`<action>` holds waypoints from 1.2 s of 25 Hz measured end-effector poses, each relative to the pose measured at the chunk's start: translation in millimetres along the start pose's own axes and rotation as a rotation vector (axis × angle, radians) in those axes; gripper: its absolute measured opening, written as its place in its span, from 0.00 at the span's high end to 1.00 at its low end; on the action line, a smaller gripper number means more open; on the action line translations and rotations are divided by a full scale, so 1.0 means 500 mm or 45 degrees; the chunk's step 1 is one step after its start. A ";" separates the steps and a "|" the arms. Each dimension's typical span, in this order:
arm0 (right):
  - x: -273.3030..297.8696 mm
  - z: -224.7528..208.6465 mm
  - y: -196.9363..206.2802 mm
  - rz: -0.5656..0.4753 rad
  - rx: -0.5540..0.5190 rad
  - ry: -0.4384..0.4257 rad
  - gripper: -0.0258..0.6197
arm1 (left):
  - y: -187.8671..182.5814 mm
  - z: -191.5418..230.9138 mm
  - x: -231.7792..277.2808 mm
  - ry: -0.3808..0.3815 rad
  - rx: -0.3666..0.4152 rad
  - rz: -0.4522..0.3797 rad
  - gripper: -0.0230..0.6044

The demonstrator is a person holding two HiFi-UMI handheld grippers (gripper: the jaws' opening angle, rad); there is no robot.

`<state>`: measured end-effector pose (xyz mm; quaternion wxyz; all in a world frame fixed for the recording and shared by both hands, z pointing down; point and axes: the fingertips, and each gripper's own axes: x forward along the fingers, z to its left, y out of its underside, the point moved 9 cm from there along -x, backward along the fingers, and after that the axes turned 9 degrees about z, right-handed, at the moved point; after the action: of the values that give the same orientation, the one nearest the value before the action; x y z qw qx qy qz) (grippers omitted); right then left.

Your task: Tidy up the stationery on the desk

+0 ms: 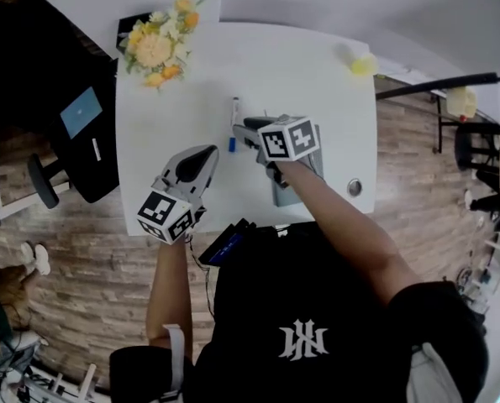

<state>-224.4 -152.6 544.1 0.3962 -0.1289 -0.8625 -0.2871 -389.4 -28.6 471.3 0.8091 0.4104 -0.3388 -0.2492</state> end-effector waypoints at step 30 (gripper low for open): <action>0.015 -0.014 -0.011 -0.004 -0.042 0.241 0.82 | 0.044 0.037 0.043 0.132 -0.053 0.049 0.96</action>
<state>-227.8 -161.0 551.3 0.4734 -0.1063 -0.8166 -0.3126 -386.7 -40.4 505.0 0.8385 0.3994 -0.2990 -0.2190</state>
